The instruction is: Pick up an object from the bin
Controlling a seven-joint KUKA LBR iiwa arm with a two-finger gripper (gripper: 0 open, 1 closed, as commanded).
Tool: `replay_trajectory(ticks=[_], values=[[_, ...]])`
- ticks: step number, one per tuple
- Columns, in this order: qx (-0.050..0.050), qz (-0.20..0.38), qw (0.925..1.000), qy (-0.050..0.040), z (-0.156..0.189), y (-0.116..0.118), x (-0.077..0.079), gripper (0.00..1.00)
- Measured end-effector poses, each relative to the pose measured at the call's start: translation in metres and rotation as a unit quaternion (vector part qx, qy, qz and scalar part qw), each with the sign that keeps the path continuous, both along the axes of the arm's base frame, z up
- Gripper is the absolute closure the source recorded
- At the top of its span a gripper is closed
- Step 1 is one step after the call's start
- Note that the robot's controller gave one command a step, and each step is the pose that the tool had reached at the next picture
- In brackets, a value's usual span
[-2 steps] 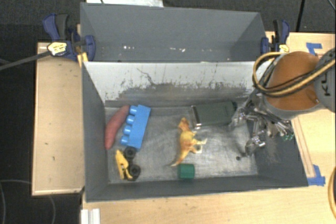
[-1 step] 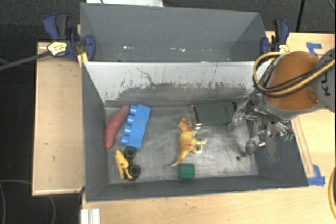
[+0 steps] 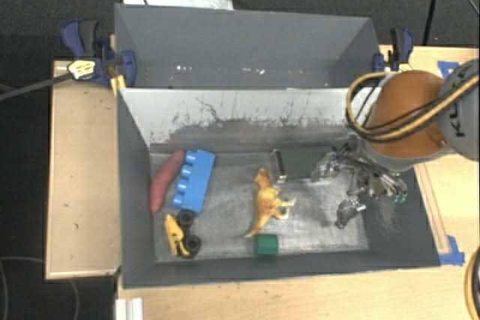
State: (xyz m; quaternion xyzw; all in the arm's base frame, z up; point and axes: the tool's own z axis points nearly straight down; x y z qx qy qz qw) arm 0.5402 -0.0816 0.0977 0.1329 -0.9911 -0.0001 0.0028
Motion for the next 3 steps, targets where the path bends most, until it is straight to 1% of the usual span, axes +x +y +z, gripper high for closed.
replay_trajectory(ticks=[1, 2, 3], values=[[0.002, 0.045, 0.999, -0.0041, 0.033, 0.034, 0.012, 0.0], [0.0, -0.098, 0.9952, -0.005, 0.117, 0.051, 0.012, 1.0], [0.0, -0.098, 0.9952, -0.0046, 0.116, 0.051, 0.012, 1.0]])
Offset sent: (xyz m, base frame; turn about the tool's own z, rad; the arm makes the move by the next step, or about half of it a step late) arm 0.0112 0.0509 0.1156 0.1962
